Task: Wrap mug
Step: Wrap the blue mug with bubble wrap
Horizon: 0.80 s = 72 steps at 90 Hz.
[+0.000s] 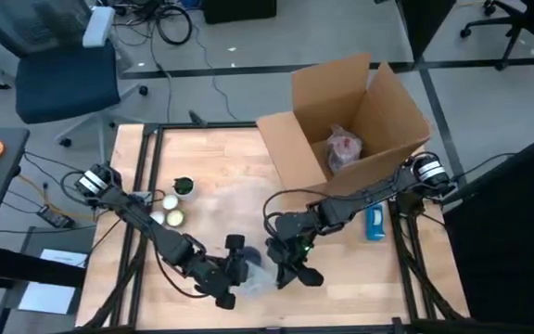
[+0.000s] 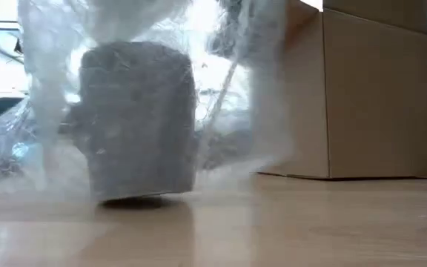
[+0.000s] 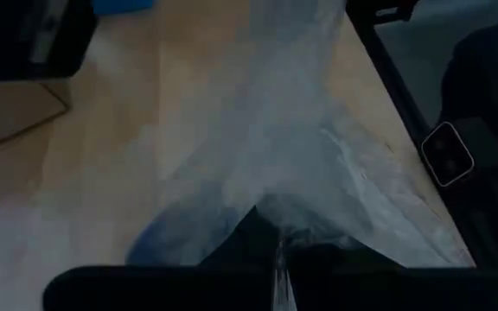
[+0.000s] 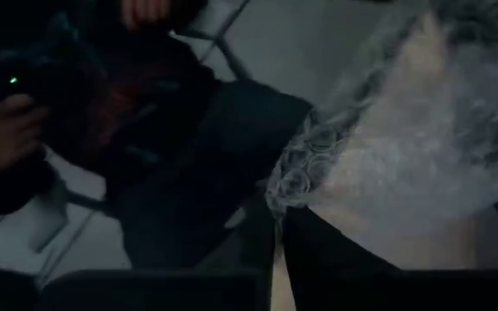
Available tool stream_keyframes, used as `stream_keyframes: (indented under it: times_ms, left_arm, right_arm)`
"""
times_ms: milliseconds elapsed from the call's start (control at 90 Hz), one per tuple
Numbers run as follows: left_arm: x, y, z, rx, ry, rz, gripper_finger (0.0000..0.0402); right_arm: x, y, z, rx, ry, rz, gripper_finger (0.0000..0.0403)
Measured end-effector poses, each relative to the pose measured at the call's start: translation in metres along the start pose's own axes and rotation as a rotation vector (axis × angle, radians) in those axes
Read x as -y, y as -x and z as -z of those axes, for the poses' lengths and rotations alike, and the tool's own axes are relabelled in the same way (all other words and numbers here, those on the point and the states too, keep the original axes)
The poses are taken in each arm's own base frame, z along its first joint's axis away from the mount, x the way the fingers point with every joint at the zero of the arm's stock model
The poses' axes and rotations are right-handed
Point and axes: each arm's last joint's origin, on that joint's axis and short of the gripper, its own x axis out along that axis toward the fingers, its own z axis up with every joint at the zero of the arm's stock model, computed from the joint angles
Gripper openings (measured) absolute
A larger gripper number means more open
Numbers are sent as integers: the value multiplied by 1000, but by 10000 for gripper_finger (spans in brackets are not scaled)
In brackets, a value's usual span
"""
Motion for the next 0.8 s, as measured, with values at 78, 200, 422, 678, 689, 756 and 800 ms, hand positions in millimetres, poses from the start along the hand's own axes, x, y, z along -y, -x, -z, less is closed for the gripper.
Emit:
stream_keyframes:
  times_ms: [78, 200, 422, 678, 689, 756, 800]
  left_arm:
    - [0, 0, 0, 0, 0, 0, 0]
    - [0, 0, 0, 1, 0, 0, 0]
    - [0, 0, 0, 2, -2, 0, 0]
    - [0, 0, 0, 1, -6, 0, 0]
    - [0, 0, 0, 1, -6, 0, 0]
    - [0, 0, 0, 2, -5, 0, 0]
    - [0, 0, 0, 2, -6, 1, 0]
  right_arm:
    - [4, 1, 0, 16, -7, 83, 0]
    - [12, 5, 0, 26, -23, 205, 0]
    - [20, 9, 0, 42, 7, 373, 0]
    - [19, 8, -5, 85, 82, 386, 0]
    - [19, 8, -5, 87, 87, 379, 0]
    - [16, 7, -7, 101, 114, 341, 0]
    - [15, 6, -8, 105, 129, 333, 0]
